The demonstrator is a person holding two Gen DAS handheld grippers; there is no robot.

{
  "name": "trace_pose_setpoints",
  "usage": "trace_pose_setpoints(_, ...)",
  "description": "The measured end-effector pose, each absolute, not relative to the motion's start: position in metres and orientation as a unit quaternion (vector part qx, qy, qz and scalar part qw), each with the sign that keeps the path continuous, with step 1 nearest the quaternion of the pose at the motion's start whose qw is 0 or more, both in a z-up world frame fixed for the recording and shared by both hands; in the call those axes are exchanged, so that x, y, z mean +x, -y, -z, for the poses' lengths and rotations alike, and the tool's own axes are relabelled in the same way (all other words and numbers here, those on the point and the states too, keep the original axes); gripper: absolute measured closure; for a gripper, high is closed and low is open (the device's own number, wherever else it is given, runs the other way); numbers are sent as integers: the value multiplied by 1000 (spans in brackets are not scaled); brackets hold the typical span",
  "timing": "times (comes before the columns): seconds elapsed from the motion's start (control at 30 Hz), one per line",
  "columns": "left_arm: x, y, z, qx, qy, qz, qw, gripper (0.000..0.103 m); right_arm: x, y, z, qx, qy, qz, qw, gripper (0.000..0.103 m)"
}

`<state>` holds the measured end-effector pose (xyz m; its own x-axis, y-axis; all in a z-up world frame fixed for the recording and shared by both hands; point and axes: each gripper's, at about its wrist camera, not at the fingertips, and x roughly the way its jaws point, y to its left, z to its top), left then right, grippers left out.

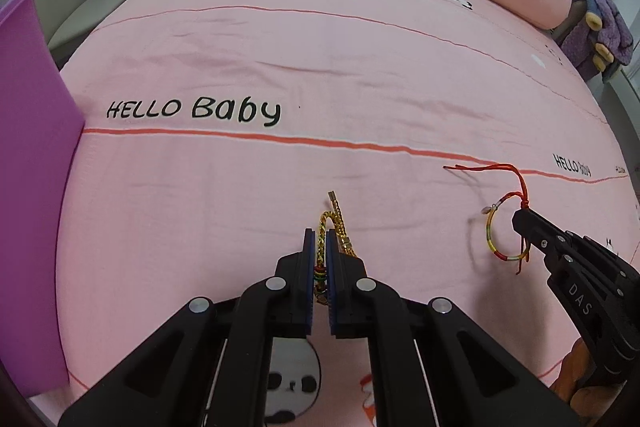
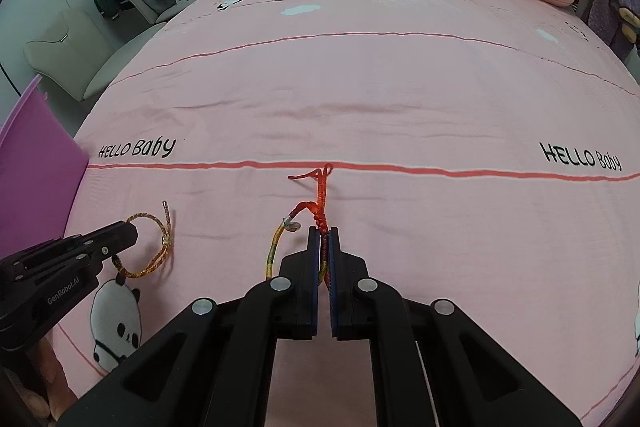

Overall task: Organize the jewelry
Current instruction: 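Lift both braided bracelets and carry them over the purple tub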

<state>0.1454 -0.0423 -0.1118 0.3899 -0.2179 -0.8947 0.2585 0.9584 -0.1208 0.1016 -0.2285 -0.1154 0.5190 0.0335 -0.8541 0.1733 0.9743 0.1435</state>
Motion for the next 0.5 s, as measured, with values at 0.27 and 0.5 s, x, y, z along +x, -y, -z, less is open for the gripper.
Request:
trace_pose_setpoints(0.27, 97, 17, 64, 22, -512, 147, 846, 97, 48, 201, 70, 98, -466, 30, 879, 99)
trace_pose_setpoints(0.5, 67, -8, 14, 21, -475, 140, 869, 97, 21, 163, 28, 86, -440, -3, 894, 99)
